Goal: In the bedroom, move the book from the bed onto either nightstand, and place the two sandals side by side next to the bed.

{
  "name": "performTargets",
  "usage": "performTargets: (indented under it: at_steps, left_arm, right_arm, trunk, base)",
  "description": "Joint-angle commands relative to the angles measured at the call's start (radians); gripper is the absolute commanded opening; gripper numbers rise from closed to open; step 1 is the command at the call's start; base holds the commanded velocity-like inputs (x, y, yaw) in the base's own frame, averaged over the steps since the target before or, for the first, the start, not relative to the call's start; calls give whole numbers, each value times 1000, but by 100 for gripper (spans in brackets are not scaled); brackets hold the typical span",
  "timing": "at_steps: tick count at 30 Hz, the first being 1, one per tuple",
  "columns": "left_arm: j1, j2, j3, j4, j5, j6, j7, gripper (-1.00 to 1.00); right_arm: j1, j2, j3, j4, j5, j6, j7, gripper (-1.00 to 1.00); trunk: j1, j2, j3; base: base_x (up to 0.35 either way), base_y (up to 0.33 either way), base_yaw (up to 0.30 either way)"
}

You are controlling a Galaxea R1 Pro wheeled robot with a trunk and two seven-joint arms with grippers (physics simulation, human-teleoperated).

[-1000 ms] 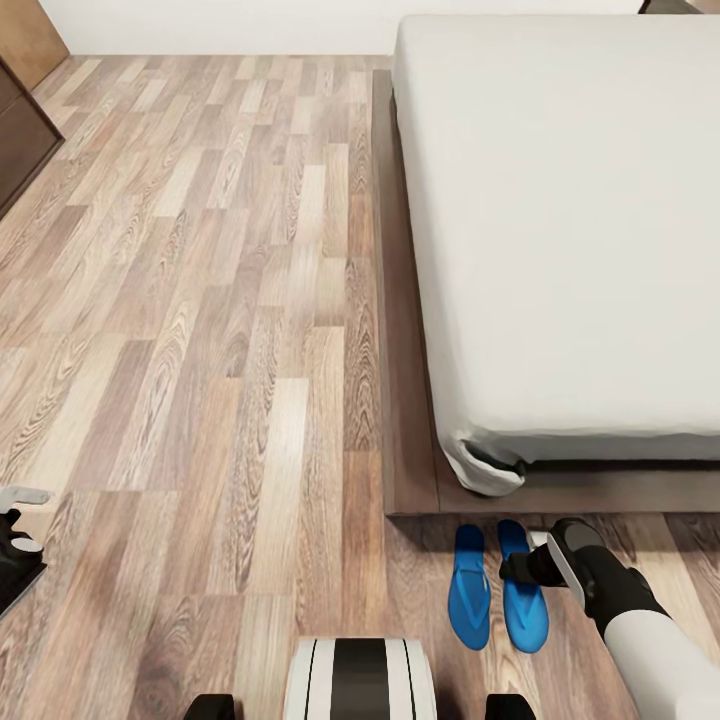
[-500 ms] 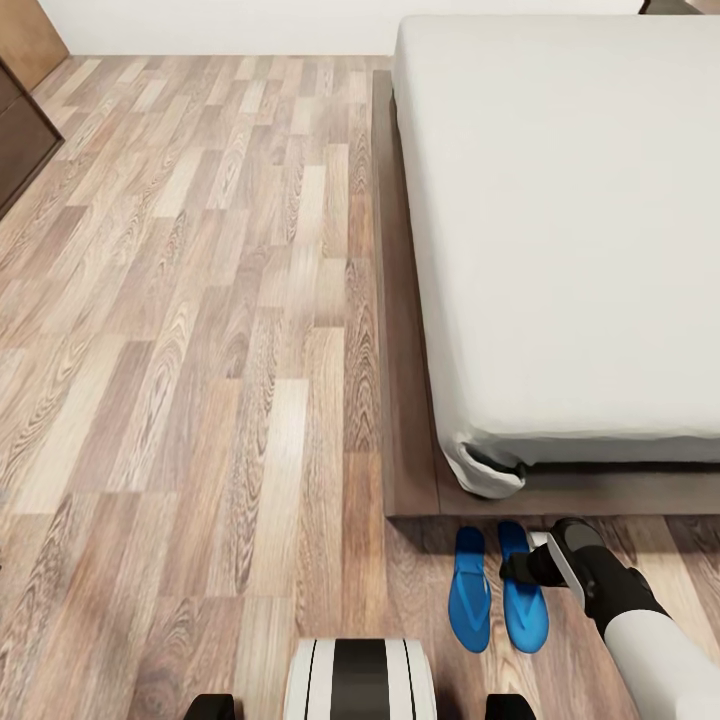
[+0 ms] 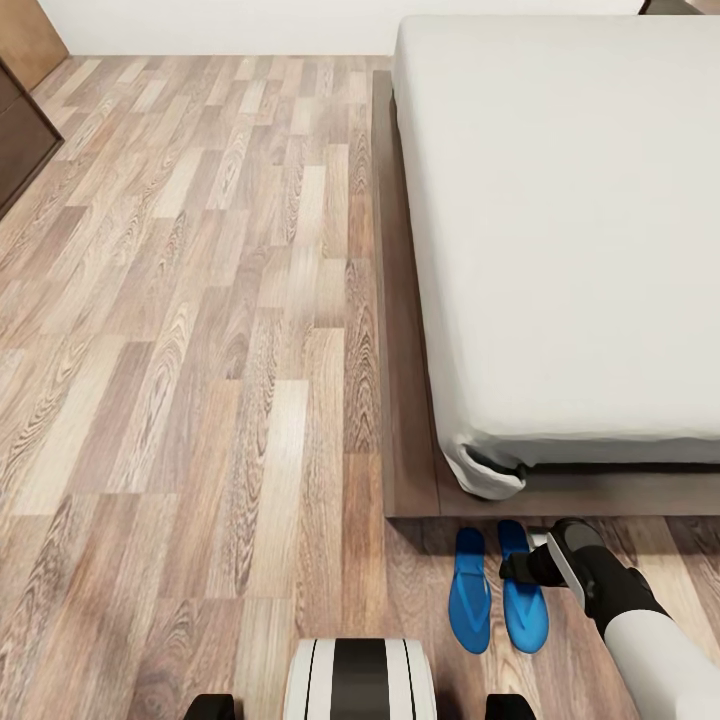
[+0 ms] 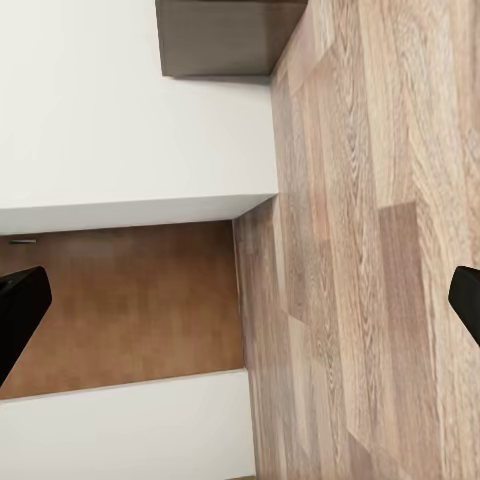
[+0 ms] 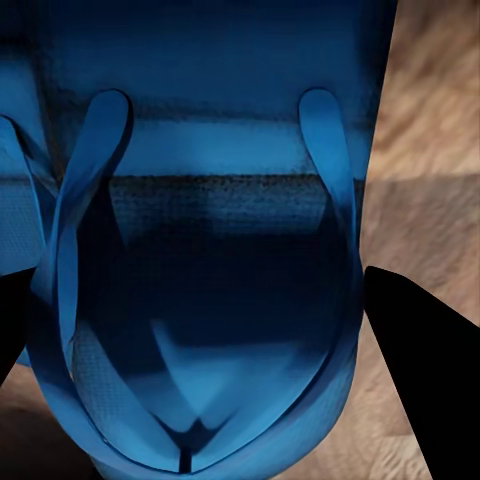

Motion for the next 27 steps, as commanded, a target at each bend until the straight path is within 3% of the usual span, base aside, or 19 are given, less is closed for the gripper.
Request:
performTargets:
  at_steps: [1,21,27]
  left_arm:
    - [-1,1,-8,-1,0,10,6,100]
    - [-1,1,-9,-2,0,10,5,100]
    - [-1,1,-9,-1,0,10,4,100]
  right_arm:
    - [0,0,-2,-1,3,4,5,-100]
    - [0,0,-2,-1,3,5,5,-100]
    - [0,0,-2,-1,3,4,5,-100]
  trunk:
    - [0,0,-1]
    - [0,0,-1]
    - [1,-1,-12]
  base:
    - [0,0,0]
    - [0,0,0]
    - [0,0,0]
